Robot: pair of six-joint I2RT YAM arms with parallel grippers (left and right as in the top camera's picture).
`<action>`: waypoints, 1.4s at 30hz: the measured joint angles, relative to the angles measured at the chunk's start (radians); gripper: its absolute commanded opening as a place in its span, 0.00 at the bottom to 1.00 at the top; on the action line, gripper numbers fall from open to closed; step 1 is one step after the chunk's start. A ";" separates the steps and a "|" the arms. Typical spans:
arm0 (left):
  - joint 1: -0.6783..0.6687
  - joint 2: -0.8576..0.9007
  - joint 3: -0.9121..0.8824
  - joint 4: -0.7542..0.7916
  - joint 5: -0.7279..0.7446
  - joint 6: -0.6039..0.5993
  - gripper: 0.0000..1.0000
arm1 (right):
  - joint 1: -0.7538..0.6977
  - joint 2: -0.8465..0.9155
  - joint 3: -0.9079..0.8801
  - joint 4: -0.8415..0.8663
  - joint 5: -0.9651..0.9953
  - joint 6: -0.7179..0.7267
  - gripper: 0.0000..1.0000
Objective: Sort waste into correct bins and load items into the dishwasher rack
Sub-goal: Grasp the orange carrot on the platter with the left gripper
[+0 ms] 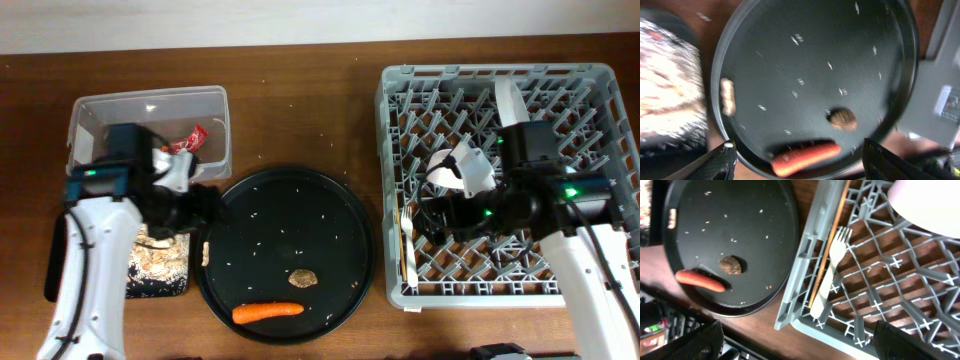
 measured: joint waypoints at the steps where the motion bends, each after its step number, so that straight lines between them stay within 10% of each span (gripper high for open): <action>1: -0.042 0.000 -0.006 -0.021 0.000 -0.028 0.84 | 0.013 0.002 0.000 0.000 0.019 0.023 0.98; 4: -0.138 0.000 -0.048 -0.060 0.002 -0.164 0.99 | 0.017 0.011 0.000 0.000 0.053 0.055 0.98; 15: -0.474 0.000 -0.369 0.127 0.008 -0.914 0.99 | 0.017 0.073 0.000 -0.009 0.103 0.085 0.98; 28: -0.585 -0.002 -0.550 0.381 -0.124 -1.287 0.98 | 0.017 0.079 0.000 -0.017 0.140 0.087 0.98; 42: -0.589 -0.007 -0.600 0.478 -0.291 -1.338 0.42 | 0.017 0.079 0.000 -0.020 0.145 0.087 0.98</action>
